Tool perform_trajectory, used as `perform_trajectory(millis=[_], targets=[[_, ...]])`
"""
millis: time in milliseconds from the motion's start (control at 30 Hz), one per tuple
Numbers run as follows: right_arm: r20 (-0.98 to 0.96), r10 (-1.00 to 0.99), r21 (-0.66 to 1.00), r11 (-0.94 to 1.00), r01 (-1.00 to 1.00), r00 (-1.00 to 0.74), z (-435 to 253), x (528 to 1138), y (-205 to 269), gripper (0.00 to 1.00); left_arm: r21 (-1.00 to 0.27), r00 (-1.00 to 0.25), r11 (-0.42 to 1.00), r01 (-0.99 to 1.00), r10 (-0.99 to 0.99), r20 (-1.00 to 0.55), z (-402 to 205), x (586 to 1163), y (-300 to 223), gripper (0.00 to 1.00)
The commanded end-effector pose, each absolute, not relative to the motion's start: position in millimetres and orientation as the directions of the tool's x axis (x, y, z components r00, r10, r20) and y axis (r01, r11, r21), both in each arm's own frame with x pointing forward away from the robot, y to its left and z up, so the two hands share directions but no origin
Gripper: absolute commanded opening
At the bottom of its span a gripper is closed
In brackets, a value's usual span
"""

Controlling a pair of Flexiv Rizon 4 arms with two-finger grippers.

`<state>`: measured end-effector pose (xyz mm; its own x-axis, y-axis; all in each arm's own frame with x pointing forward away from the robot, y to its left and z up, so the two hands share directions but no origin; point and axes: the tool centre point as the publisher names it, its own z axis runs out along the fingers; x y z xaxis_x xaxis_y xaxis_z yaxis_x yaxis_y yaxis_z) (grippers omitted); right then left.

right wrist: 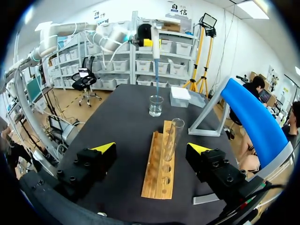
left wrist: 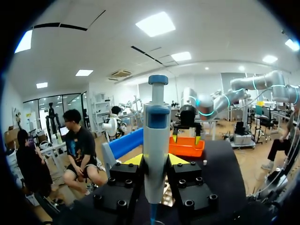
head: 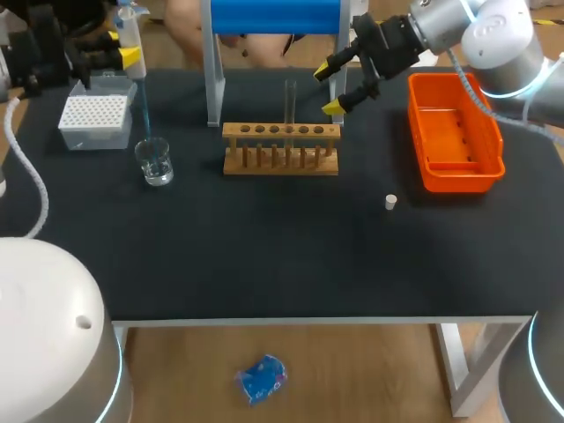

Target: Invert the test tube, pick up the pipette, mount the tip to pipette, aspirate from beaker and dispense into the tube, eject the tip, return the pipette, and cap with the stopper.

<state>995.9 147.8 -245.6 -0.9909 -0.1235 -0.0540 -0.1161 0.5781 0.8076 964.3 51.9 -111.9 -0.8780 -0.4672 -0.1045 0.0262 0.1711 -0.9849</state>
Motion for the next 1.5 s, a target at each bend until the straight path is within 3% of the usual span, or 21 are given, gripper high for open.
perform_trajectory(millis=[33,600,1500], targets=[[-0.054,-0.126,0.807,0.579,-0.117,-0.991,-245,996,147,1.00,-0.979,-0.876,0.202,0.022,-0.468,-0.116,-74,955,49,0.00],[-0.054,-0.126,0.807,0.579,-0.117,-0.991,-245,996,147,1.00,-0.951,-0.872,0.259,0.168,-0.411,-0.266,27,950,19,0.00],[-0.054,-0.126,0.807,0.579,-0.117,-0.991,-245,996,147,1.00,-0.942,-0.951,0.213,0.261,-0.112,-0.288,52,951,-161,0.00]])
